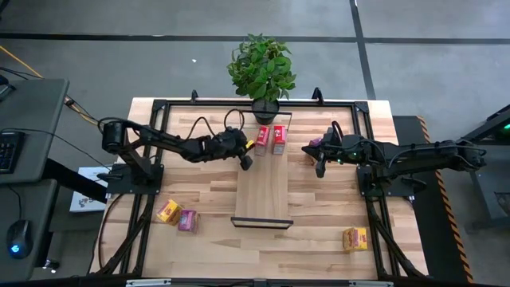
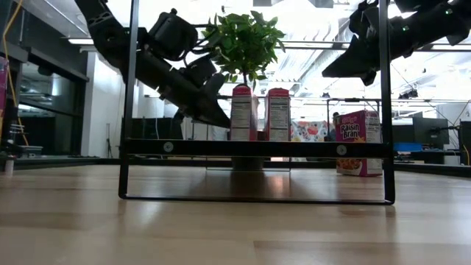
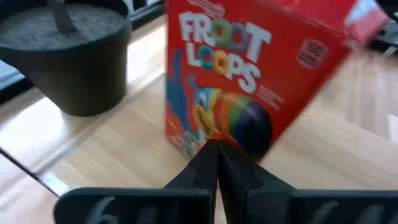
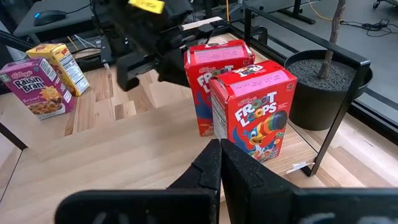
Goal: Stack cereal on shelf
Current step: Put the red cereal box on the shelf aligned with the other red cereal box, then put the right violet cereal box on the shelf
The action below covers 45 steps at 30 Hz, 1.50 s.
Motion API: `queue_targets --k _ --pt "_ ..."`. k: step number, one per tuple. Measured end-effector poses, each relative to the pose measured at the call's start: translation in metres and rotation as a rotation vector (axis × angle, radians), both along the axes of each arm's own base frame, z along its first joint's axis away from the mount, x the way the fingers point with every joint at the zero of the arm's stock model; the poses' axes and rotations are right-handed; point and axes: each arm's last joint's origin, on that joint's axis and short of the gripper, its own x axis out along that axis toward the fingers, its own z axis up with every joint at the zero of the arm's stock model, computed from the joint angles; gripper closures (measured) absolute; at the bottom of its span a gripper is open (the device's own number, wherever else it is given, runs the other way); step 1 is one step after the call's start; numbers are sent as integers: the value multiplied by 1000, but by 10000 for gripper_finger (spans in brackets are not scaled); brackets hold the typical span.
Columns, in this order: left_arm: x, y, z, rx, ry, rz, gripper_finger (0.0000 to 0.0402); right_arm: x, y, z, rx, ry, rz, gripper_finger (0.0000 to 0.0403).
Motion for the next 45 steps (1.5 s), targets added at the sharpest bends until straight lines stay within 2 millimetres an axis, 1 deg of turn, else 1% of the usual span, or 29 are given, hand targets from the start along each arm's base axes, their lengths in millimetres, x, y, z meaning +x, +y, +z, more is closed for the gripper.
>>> queue_targets --k 6,9,13,16,18,20,22,25,29,33,35,37,41,45 --pt "2 -11 0 -35 -18 -7 401 0 0 0 0 0 0 403" --pt "2 -12 0 -12 -15 -5 401 0 0 0 -2 1 -6 403" --pt "1 -8 2 7 0 -9 401 -1 -2 0 -25 5 -80 403" --pt "-6 -7 14 30 15 -21 401 -1 -5 4 -7 -27 -182 401" --pt "-14 -9 27 31 16 -23 401 -1 -6 13 8 -30 -223 391" --pt "-22 -11 43 35 -1 -28 401 -1 -6 26 13 -8 -259 370" --pt "-31 -17 57 54 -50 -45 401 -2 -7 39 17 32 -297 337" --pt "-47 -27 68 68 -137 -76 401 -2 -8 52 33 136 -335 277" --pt "-70 -38 70 72 -283 -92 401 0 -7 51 111 296 -349 197" --pt "-88 -43 71 51 -383 -89 401 0 -6 47 195 431 -390 141" --pt "-94 -44 73 47 -405 -90 401 -2 -6 46 241 460 -440 124" --pt "-98 -45 74 48 -418 -97 401 -2 -6 46 281 450 -493 115" --pt "-100 -50 72 43 -414 -121 401 -2 -8 38 288 442 -608 112" --pt "-101 -53 68 46 -394 -134 401 5 -9 27 284 461 -649 111"
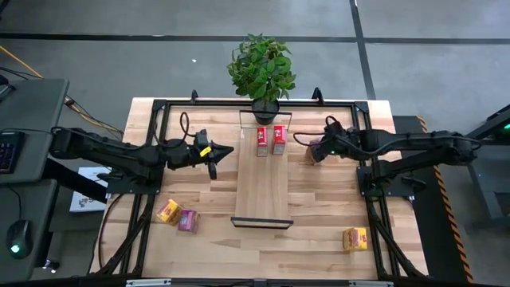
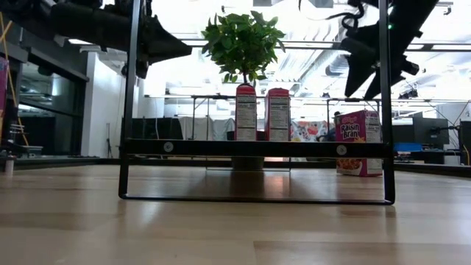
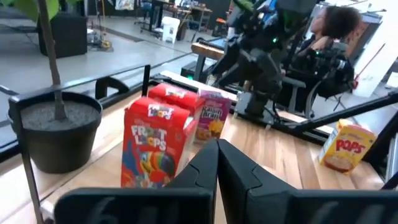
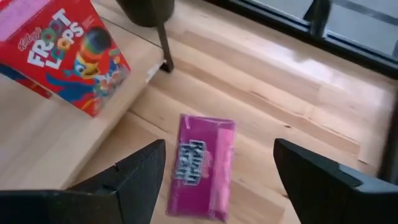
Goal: Stack cereal on shelf
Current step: Put the right violet cereal box on the shelf
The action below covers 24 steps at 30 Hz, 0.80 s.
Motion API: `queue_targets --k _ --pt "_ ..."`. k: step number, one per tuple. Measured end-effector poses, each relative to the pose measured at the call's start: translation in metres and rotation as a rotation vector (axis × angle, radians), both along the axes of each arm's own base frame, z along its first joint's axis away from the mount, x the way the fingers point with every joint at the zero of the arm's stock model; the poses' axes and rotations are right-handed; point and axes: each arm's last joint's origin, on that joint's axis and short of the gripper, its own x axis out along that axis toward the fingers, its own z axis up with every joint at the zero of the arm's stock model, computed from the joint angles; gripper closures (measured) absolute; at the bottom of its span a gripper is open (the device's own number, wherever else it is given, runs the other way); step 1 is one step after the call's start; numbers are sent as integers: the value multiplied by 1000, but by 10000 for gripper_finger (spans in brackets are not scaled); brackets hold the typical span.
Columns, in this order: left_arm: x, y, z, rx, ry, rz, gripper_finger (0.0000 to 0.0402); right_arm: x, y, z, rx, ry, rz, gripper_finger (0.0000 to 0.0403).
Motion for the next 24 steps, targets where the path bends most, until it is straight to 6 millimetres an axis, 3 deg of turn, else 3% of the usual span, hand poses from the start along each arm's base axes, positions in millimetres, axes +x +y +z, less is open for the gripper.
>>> queue_targets --k 7,20,24 --pt "0 0 2 0 -13 3 401 21 -1 -15 30 31 18 111" --pt "0 -3 2 -20 -22 -10 401 38 -1 -48 89 207 3 112" --pt "0 -3 2 -25 -26 -11 401 41 -1 -53 95 232 12 131"
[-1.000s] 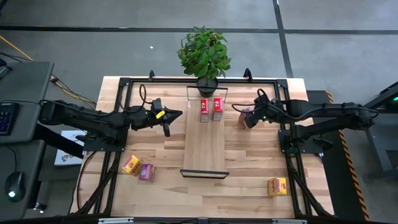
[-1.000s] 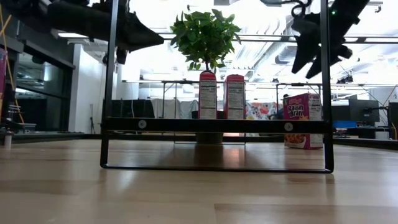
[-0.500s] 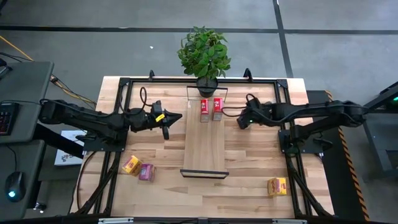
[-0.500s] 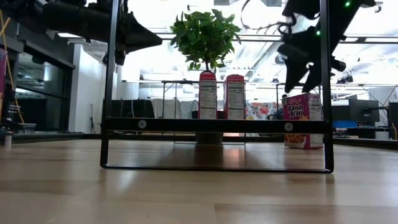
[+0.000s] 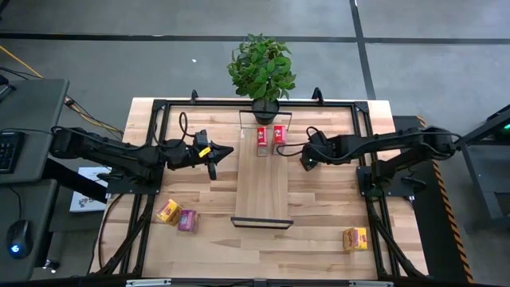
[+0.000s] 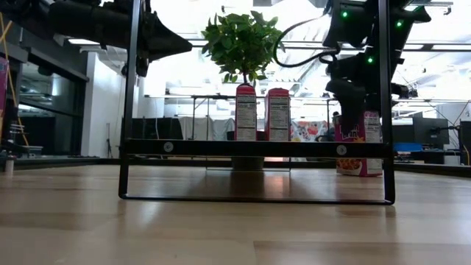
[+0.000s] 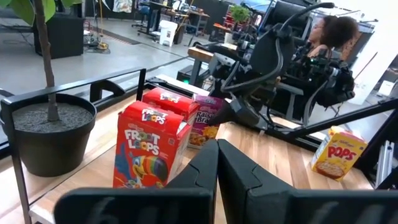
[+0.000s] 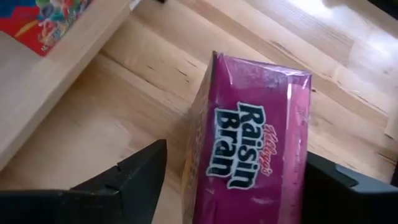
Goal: Stack cereal on shelf
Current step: Put the right violet cereal box on the shelf
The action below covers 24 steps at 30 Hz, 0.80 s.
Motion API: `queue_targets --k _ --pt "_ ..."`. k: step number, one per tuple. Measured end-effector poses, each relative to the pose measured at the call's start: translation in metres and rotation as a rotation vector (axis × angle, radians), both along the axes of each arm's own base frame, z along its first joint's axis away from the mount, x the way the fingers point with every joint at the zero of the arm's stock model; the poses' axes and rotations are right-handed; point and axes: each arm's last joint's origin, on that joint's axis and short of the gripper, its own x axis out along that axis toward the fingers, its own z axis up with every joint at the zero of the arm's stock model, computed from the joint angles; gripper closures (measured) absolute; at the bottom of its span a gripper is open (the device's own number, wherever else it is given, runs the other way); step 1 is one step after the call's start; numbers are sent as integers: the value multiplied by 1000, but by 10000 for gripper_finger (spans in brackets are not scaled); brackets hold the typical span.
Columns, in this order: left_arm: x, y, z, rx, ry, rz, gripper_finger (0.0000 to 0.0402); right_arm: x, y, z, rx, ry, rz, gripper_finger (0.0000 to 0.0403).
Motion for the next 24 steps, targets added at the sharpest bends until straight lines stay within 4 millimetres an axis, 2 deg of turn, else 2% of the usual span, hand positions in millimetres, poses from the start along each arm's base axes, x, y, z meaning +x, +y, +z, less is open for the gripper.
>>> queue_targets --k 10,15,18,21,24 --pt "0 0 1 -116 -48 5 401 -6 1 9 3 -8 65 248" --pt "0 -4 1 -137 -48 -45 401 -12 8 22 81 -58 156 279" --pt "1 -9 3 -125 -62 -69 401 -11 22 37 176 -142 299 281" --pt "1 -11 6 -99 -83 -84 401 0 43 53 266 -277 466 282" --pt "0 -13 8 -79 -100 -93 401 12 65 71 270 -385 570 283"
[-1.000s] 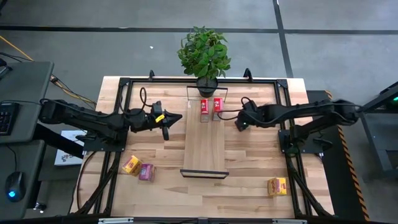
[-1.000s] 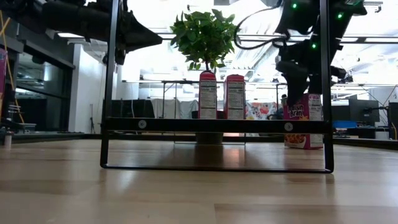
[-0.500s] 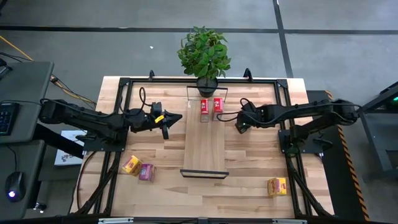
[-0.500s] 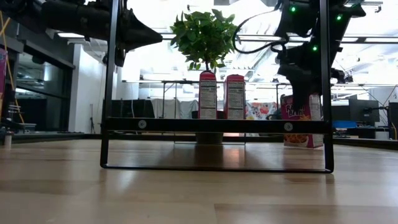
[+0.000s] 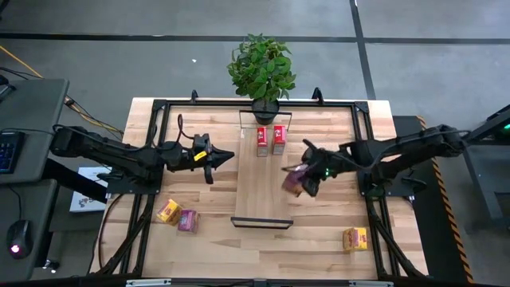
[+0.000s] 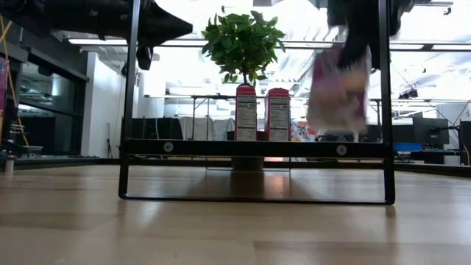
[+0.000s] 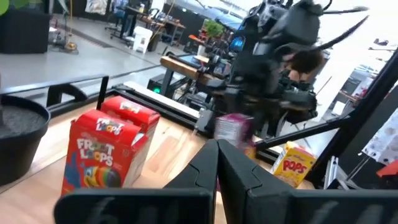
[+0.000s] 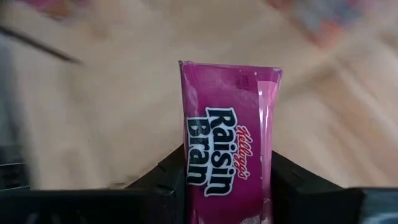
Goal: Stack cereal on shelf
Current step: Put the right violet cereal box on the shelf
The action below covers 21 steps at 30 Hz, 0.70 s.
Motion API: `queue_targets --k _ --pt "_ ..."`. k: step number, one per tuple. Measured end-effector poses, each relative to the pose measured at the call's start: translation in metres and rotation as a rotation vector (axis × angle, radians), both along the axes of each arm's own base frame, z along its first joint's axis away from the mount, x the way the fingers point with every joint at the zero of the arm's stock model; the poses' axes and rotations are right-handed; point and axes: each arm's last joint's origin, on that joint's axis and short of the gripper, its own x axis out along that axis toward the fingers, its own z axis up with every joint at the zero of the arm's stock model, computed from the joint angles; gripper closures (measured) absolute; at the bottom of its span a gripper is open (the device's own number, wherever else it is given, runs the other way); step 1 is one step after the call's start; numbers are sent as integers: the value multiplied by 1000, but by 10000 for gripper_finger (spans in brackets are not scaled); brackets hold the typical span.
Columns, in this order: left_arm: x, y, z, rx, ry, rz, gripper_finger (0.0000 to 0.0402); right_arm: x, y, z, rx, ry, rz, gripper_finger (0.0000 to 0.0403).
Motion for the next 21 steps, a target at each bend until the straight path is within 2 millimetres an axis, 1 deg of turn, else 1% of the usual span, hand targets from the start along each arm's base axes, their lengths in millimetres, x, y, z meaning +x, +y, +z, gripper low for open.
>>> queue_targets --k 3,7,10,13,17,21 --pt "0 0 0 1 0 -2 401 10 15 14 -74 -28 -18 283" --pt "0 0 0 1 2 -4 401 30 21 20 -157 35 -120 283" --pt "0 0 0 1 2 -3 401 46 19 14 -200 121 -203 283" --pt "0 0 0 1 3 -4 401 61 12 6 -232 215 -256 283" --pt "0 0 0 1 3 -4 401 78 3 -6 -271 283 -246 283" --pt "0 0 0 1 3 -3 401 87 -4 -12 -271 318 -223 283"
